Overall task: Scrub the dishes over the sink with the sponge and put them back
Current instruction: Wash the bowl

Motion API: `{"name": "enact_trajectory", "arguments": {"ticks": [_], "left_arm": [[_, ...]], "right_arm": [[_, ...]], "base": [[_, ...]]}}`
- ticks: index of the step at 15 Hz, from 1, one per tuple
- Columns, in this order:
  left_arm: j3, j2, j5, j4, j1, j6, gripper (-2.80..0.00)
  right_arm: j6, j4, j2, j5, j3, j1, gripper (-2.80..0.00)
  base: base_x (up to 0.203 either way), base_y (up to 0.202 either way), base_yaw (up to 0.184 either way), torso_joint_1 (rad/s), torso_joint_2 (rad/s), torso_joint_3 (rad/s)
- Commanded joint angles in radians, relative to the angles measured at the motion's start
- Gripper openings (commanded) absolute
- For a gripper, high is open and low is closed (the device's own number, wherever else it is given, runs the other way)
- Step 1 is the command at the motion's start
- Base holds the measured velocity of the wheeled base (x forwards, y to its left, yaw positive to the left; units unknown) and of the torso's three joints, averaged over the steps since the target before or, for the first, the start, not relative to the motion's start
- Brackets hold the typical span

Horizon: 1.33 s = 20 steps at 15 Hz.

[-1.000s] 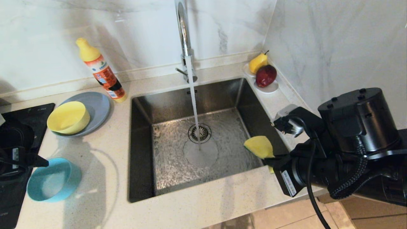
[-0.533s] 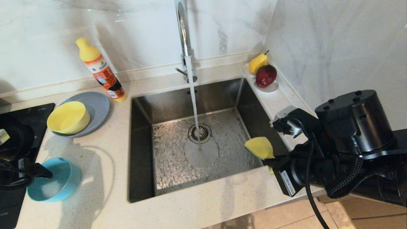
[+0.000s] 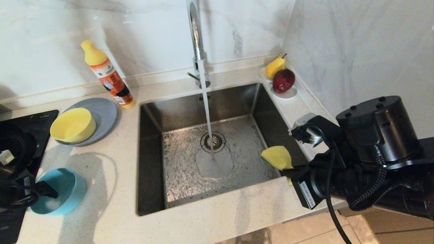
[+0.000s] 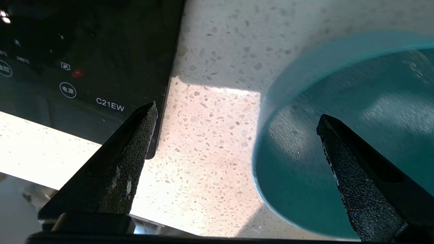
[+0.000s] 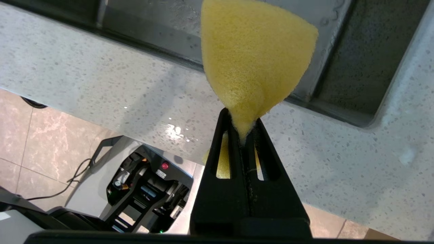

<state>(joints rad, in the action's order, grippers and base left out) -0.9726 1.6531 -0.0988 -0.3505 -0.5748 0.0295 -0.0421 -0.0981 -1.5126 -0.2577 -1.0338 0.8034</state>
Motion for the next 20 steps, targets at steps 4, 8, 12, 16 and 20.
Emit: {"name": "enact_trajectory", "arguments": {"ticks": [4,8,12,16,20], "left_arm": [[-0.014,0.040,-0.006,-0.018,-0.002,0.030,0.00],[-0.015,0.047,-0.014,-0.027,-0.002,0.046,-2.80],[-0.014,0.056,-0.016,-0.027,-0.002,0.047,-2.80],[-0.014,0.053,-0.018,-0.027,-0.002,0.046,-2.80],[-0.038,-0.022,-0.081,-0.075,-0.002,0.074,-2.80]], "right_arm": [[0.001,-0.002,0.003,-0.002,0.000,-0.007,-2.80],[0.001,-0.003,0.009,-0.002,0.001,-0.009,-2.80],[0.001,-0.003,0.009,-0.002,0.005,-0.009,-2.80],[-0.001,-0.003,0.017,-0.002,0.005,-0.009,-2.80],[0.001,-0.003,0.028,-0.002,0.004,-0.009,-2.80]], "base": [[0.000,0.000,0.000,0.000,0.00,0.000],[0.000,0.000,0.000,0.000,0.00,0.000],[0.000,0.000,0.000,0.000,0.00,0.000],[0.000,0.000,0.000,0.000,0.00,0.000],[0.000,0.000,0.000,0.000,0.00,0.000]]}}
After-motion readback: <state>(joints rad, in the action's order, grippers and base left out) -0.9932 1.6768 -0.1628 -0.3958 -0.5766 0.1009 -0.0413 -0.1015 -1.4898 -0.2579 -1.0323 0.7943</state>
